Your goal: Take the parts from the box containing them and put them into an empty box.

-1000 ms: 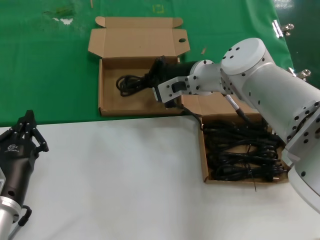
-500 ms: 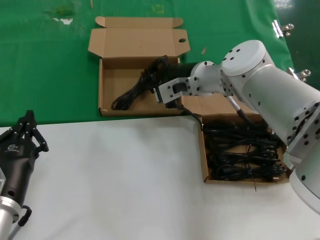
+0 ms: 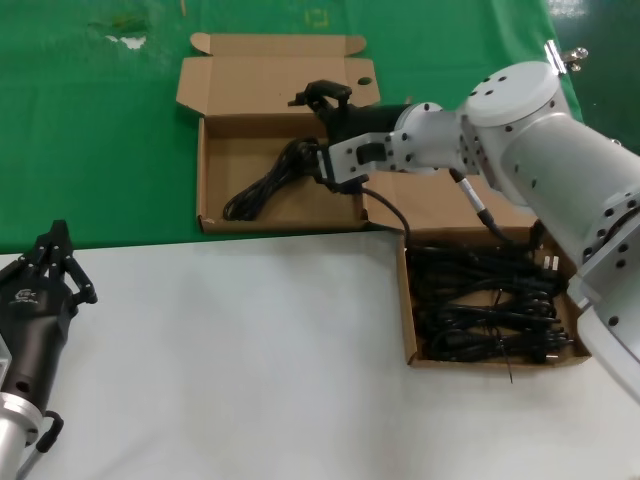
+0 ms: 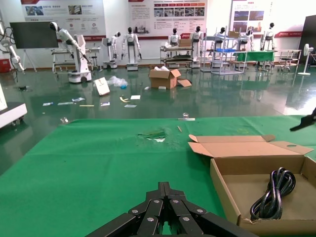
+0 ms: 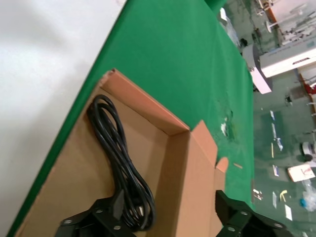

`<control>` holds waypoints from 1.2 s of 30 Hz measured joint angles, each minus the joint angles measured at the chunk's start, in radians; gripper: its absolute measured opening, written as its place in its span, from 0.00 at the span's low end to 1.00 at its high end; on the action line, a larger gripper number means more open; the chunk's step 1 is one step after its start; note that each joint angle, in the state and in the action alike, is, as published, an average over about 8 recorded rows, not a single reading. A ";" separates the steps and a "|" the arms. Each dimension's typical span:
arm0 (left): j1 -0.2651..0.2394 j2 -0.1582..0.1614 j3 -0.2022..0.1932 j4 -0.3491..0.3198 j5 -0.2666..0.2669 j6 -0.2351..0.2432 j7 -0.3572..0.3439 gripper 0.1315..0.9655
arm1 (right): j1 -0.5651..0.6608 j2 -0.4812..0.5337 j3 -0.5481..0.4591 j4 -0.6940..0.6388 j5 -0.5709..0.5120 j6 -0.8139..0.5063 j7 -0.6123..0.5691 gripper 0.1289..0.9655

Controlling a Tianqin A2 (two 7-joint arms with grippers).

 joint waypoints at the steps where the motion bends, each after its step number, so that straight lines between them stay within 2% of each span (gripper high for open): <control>1: 0.000 0.000 0.000 0.000 0.000 0.000 0.000 0.01 | 0.003 0.002 0.020 -0.004 -0.010 -0.003 -0.006 0.53; 3: 0.000 0.000 0.000 0.000 0.000 0.000 0.000 0.01 | 0.008 0.008 0.060 -0.010 -0.026 -0.007 -0.016 0.56; 11: 0.000 0.000 0.000 0.000 0.000 0.000 0.000 0.01 | 0.019 0.048 0.211 -0.016 -0.075 -0.030 -0.045 0.78; 15: 0.000 0.000 0.000 0.000 0.000 0.000 0.000 0.01 | 0.015 0.075 0.284 -0.011 -0.090 -0.043 -0.067 0.78; 22: 0.000 0.000 0.000 0.000 0.000 0.000 0.000 0.01 | -0.019 0.129 0.395 0.026 -0.105 -0.055 -0.108 0.91; 28: 0.000 0.000 0.000 0.000 0.000 0.000 0.000 0.01 | -0.105 0.204 0.447 0.182 -0.147 -0.039 -0.050 0.96; 36: 0.000 0.000 0.000 0.000 0.000 0.000 0.000 0.01 | -0.252 0.332 0.459 0.479 -0.245 0.011 0.157 1.00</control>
